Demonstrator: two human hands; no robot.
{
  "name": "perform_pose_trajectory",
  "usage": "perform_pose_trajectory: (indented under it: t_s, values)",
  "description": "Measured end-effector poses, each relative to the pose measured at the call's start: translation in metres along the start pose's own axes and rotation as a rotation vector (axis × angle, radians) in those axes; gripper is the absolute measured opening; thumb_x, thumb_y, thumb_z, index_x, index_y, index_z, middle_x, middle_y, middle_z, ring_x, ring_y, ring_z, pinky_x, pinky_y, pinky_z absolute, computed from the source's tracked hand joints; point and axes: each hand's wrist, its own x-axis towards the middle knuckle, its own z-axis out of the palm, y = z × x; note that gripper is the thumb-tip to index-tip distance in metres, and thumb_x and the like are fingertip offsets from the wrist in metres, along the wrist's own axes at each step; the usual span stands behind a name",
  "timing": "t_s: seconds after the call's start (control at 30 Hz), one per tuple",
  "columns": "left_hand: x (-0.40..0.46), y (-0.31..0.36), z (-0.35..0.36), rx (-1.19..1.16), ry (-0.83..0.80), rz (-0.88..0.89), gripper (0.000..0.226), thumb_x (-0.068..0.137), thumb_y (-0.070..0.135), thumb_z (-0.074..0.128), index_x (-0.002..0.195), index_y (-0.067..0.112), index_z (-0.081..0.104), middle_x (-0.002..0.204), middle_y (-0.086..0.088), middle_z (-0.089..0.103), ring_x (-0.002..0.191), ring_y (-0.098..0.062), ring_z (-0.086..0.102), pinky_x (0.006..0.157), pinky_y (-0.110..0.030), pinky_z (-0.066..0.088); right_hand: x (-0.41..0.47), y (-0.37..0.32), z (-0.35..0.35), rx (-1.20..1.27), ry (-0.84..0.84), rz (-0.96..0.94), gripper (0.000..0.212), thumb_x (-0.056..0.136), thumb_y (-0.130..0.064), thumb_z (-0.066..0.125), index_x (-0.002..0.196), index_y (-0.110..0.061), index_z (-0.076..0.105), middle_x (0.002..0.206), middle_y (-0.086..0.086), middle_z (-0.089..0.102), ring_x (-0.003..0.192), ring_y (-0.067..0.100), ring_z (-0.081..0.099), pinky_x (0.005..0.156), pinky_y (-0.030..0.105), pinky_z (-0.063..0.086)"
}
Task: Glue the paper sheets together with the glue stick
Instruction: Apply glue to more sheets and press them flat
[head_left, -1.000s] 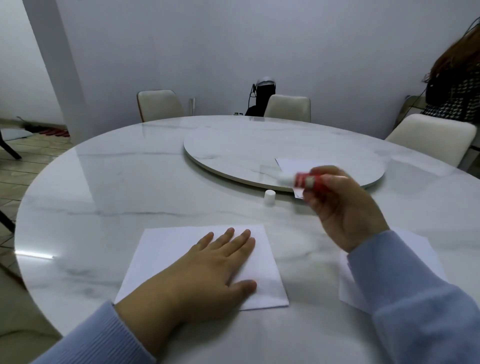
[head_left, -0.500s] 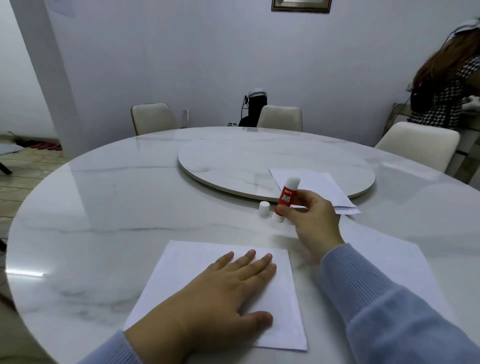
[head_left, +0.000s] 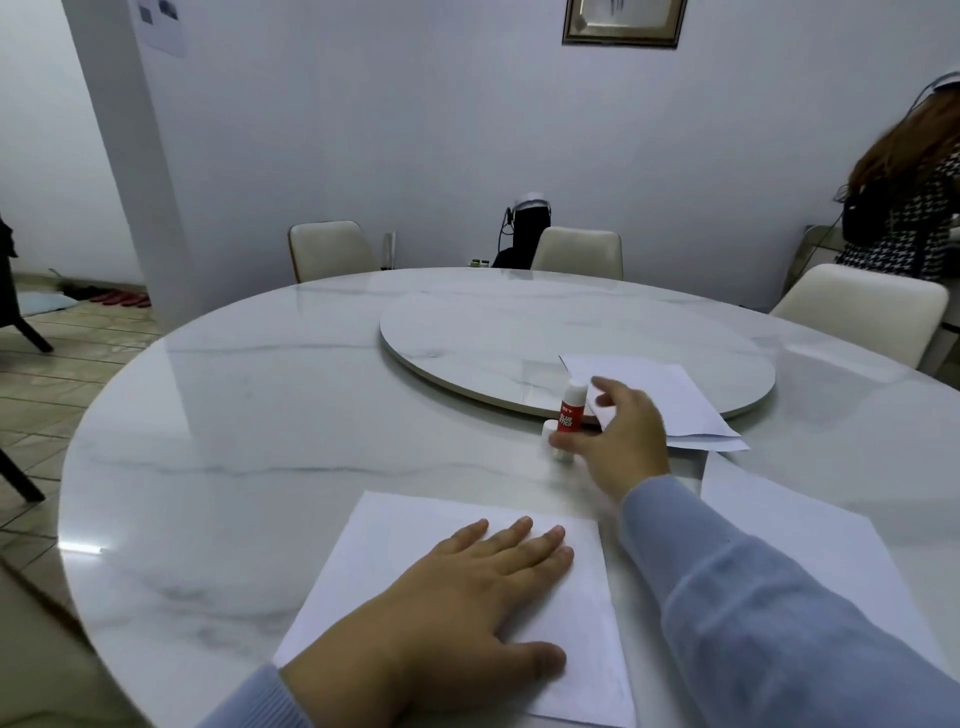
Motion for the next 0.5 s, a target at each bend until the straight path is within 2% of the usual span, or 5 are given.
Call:
perform_pose_trajectory:
  t_s: [0.13, 0.2, 0.27, 0.33, 0.5]
  values:
    - [-0.001, 0.000, -0.001, 0.001, -0.021, -0.011, 0.070, 0.090, 0.055, 0.036, 0.144, 0.048, -0.008, 0.151, 0.033, -0.017, 0.136, 0.014, -0.022, 0.115, -0.023, -0.013, 0.018, 0.008, -0.075, -0.042, 0.101, -0.089, 0.044, 0.072, -0.021, 0.080, 0.111, -0.016, 0.063, 0.107, 0.006, 0.059, 0.095, 0.021, 0.051, 0.084, 0.032, 0.041]
    - [0.001, 0.002, -0.001, 0.022, -0.046, -0.021, 0.070, 0.091, 0.055, 0.034, 0.145, 0.047, -0.010, 0.151, 0.031, -0.019, 0.137, 0.011, -0.023, 0.115, -0.023, -0.014, 0.025, 0.024, -0.128, -0.293, -0.219, 0.058, 0.042, 0.072, -0.017, 0.080, 0.110, -0.021, 0.063, 0.118, 0.007, 0.063, 0.099, 0.021, 0.056, 0.083, 0.030, 0.042]
    - [0.005, 0.006, -0.004, 0.026, -0.090, -0.037, 0.070, 0.092, 0.055, 0.033, 0.145, 0.046, -0.011, 0.149, 0.031, -0.022, 0.135, 0.010, -0.025, 0.115, -0.024, -0.015, 0.016, 0.043, -0.168, -0.701, -0.568, 0.251, 0.066, 0.069, -0.029, 0.081, 0.128, -0.032, 0.052, 0.139, 0.001, 0.050, 0.121, 0.019, 0.051, 0.097, 0.030, 0.039]
    - [0.010, 0.008, -0.008, 0.009, -0.143, -0.053, 0.070, 0.092, 0.053, 0.035, 0.145, 0.045, -0.011, 0.143, 0.033, -0.025, 0.129, 0.012, -0.027, 0.113, -0.023, -0.017, 0.001, 0.058, -0.188, -0.954, -0.705, 0.279, 0.087, 0.071, -0.043, 0.077, 0.144, -0.037, 0.031, 0.148, -0.005, 0.039, 0.132, 0.015, 0.041, 0.107, 0.027, 0.030]
    - [0.023, 0.013, -0.010, -0.006, -0.149, -0.047, 0.073, 0.091, 0.053, 0.040, 0.147, 0.042, -0.006, 0.152, 0.028, -0.016, 0.137, 0.009, -0.021, 0.111, -0.020, -0.015, -0.018, 0.077, -0.208, -0.780, -0.557, 0.188, 0.084, 0.067, -0.037, 0.080, 0.137, -0.045, 0.034, 0.117, -0.007, 0.052, 0.106, 0.013, 0.048, 0.101, 0.028, 0.035]
